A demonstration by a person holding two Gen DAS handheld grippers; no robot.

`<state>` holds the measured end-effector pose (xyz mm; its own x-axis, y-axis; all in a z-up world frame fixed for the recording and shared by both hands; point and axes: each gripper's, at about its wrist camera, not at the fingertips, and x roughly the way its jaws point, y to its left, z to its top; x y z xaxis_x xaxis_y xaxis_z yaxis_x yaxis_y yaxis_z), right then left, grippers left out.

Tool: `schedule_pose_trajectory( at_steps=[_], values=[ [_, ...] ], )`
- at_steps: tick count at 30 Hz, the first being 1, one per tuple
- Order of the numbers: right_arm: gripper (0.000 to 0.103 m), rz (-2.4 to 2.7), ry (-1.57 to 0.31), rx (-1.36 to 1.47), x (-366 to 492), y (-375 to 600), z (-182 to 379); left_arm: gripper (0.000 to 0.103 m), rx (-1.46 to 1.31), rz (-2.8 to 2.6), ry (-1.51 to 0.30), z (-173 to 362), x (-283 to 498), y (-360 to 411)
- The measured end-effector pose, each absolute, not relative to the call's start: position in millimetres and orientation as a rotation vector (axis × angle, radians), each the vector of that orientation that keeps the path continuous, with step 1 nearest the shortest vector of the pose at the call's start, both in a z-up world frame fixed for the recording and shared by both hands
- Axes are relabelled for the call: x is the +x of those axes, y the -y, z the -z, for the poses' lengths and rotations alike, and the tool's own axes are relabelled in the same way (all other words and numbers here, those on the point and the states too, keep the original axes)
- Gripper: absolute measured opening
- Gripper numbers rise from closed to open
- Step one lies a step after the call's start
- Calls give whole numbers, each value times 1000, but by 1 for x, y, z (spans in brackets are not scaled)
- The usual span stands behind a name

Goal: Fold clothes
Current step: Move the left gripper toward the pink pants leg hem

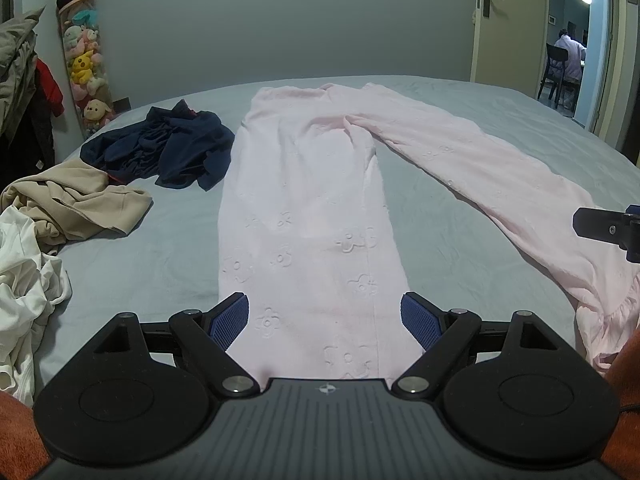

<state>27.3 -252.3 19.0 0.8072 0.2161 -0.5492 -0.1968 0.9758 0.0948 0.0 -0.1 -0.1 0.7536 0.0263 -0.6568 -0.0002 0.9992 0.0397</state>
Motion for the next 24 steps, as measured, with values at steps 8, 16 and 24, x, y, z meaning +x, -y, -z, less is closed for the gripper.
schedule_pose_trajectory(
  at_steps=[8, 16, 24],
  values=[
    [103, -222, -591, 33, 27, 252, -19, 83, 41, -19, -722, 0, 0, 1],
    [103, -222, -592, 33, 27, 252, -20, 83, 35, -21, -724, -1, 0, 2],
    [103, -221, -593, 33, 27, 253, -19, 83, 38, -20, -725, 0, -1, 1]
  ],
)
